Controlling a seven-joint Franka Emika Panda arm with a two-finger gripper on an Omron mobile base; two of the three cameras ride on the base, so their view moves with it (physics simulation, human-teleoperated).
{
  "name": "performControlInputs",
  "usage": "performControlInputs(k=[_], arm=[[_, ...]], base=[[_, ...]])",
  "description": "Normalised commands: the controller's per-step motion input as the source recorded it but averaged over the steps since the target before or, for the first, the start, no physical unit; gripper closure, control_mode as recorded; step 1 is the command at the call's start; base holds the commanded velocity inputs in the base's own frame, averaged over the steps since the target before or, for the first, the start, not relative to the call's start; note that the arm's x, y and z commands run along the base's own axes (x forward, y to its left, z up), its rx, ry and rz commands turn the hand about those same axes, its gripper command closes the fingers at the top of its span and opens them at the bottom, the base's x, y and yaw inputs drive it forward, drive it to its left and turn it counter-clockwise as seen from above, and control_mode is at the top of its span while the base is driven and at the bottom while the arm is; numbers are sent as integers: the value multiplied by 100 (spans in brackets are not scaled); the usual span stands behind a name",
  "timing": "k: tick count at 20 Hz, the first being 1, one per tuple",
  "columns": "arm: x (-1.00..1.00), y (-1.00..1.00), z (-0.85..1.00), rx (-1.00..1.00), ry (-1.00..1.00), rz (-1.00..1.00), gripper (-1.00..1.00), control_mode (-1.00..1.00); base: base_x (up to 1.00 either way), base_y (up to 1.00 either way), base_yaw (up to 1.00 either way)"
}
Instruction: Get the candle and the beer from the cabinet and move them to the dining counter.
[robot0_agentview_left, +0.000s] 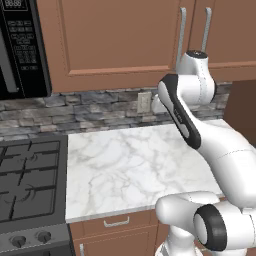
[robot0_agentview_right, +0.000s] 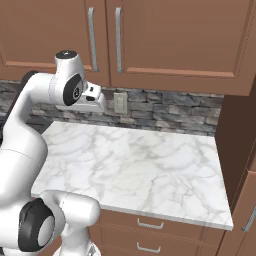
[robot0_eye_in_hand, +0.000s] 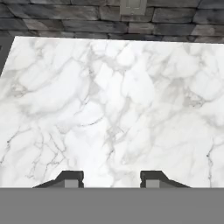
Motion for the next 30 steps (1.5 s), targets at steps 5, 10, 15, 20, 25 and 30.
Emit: performControlInputs(k=[5, 10, 15, 20, 25, 30], arm=[[-11, -5, 12, 0, -6, 0, -100, -100], [-31, -16, 29, 0, -23, 0, -100, -100], [-23, -5, 38, 0, -31, 0, -100, -100], [-22, 0, 46, 0, -34, 0, -100, -100], [-17, -6, 44, 0, -36, 0, -100, -100], [-17, -6, 36, 0, -34, 0, -100, -100]], base=[[0, 0, 0], [0, 0, 0], [0, 0, 0], [0, 0, 0], [0, 0, 0], [0, 0, 0]])
